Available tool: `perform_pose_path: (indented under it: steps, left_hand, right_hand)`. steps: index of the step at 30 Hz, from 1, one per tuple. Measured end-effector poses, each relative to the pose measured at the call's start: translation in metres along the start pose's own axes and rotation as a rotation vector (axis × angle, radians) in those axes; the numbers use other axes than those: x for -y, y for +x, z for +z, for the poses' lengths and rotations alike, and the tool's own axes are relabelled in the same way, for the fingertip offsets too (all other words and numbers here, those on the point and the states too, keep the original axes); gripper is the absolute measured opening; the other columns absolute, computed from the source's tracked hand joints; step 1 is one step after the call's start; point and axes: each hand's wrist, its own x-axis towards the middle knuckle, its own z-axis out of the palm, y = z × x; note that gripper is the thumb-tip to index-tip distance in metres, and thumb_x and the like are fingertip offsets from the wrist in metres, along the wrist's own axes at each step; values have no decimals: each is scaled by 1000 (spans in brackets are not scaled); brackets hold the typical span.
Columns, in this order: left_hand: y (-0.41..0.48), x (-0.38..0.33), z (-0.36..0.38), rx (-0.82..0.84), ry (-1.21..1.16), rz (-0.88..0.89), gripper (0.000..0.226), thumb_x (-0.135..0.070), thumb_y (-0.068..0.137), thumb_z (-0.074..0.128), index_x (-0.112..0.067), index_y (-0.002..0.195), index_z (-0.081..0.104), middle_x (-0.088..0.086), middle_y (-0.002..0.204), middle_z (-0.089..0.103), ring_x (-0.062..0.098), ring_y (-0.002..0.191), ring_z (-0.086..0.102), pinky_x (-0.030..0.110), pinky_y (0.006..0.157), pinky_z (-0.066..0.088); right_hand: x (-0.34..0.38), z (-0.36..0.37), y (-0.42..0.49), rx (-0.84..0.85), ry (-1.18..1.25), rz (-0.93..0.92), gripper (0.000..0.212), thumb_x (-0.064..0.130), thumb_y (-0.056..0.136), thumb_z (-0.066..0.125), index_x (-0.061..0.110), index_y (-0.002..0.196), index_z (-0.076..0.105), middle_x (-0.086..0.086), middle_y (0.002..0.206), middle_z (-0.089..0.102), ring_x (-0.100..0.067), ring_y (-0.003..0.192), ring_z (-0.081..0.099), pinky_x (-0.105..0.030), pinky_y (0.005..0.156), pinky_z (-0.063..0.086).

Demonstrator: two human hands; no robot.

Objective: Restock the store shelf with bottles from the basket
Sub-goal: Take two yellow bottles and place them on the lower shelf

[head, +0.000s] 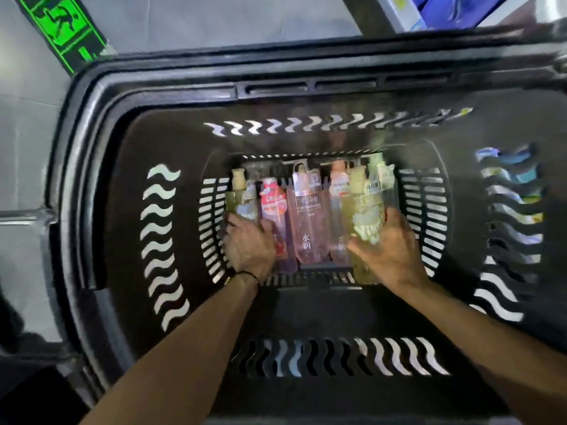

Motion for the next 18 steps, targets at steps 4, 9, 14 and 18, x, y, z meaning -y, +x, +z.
perform_pose_path:
  steps: [4, 9, 14, 18]
  left_hand:
    - [4, 2, 1, -35, -19, 8, 55, -40, 96, 57, 2, 128, 42, 22, 121, 61, 39, 109, 62, 46, 86, 51]
    - [-5, 14, -18, -33, -8, 80, 57, -47, 92, 62, 0, 118, 43, 21, 112, 63, 38, 102, 63, 47, 80, 52]
    - [-54, 27, -69, 126, -421, 70, 48, -41, 90, 70, -10, 118, 46, 1, 101, 64, 14, 82, 63, 27, 69, 53]
    - [-106, 32, -137, 331, -770, -54, 38, -31, 86, 79, -28, 111, 50, -10, 98, 70, 2, 84, 68, 18, 69, 57]
  right_hand:
    - [2, -4, -1, -2, 16, -16, 71, 43, 74, 85, 11, 124, 45, -6, 107, 57, -21, 88, 62, -36, 67, 59]
    - [17, -17, -14, 59, 141, 17, 64, 42, 75, 83, 21, 118, 42, -1, 104, 62, -13, 80, 67, -28, 59, 58]
    - [42, -48, -50, 160, 303, 52, 62, 39, 80, 80, 26, 122, 36, 2, 98, 70, -12, 76, 73, -34, 65, 63]
    - [81, -92, -100, 152, 413, 58, 64, 35, 79, 83, 27, 124, 37, 5, 99, 67, -6, 82, 71, -20, 67, 57]
